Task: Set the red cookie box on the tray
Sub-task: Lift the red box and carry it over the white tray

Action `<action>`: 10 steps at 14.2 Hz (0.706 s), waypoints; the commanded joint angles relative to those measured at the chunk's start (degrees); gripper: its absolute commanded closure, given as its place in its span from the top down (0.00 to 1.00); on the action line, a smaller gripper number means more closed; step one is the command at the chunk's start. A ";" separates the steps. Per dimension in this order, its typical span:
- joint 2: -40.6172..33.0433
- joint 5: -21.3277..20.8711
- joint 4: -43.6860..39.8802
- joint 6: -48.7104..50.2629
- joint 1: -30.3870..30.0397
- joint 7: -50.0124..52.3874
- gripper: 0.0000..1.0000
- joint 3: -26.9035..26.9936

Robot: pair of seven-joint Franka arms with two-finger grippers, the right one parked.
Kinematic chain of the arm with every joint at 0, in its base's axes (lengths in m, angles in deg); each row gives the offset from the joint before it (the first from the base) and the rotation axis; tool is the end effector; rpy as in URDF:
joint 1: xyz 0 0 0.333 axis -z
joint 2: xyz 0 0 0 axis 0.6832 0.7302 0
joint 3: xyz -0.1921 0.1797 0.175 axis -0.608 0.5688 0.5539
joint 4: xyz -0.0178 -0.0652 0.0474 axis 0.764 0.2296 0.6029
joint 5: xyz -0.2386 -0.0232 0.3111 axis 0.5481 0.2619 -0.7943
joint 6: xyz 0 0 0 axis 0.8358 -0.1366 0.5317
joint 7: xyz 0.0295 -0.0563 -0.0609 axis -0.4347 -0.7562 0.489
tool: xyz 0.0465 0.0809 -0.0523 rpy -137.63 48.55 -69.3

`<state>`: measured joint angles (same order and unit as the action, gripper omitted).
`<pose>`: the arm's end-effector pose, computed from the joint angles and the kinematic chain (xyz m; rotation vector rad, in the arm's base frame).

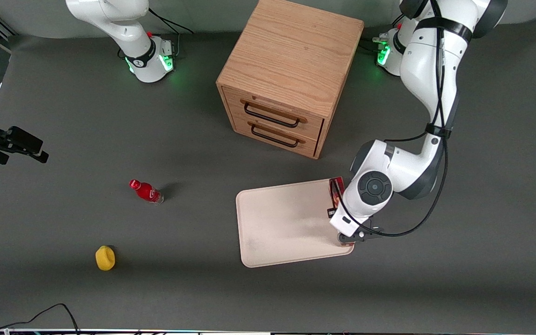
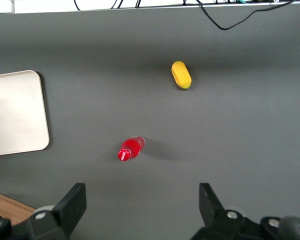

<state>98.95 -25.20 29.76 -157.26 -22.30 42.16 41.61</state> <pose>0.6610 -0.3009 0.2582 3.1306 0.2521 -0.0239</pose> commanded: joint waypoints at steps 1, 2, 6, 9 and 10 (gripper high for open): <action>1.01 -0.40 -1.59 -0.84 0.56 3.05 0.00 0.13; 1.01 -0.31 -1.59 -0.84 0.57 3.14 0.00 0.12; 1.01 -0.48 -1.24 -0.14 2.23 5.33 0.00 0.12; 1.19 -1.01 -0.71 -0.84 2.32 6.39 1.00 0.21; 1.10 -1.10 -0.71 -0.67 2.32 6.39 1.00 0.13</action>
<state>99.52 -25.30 29.78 -158.01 -20.62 46.73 41.31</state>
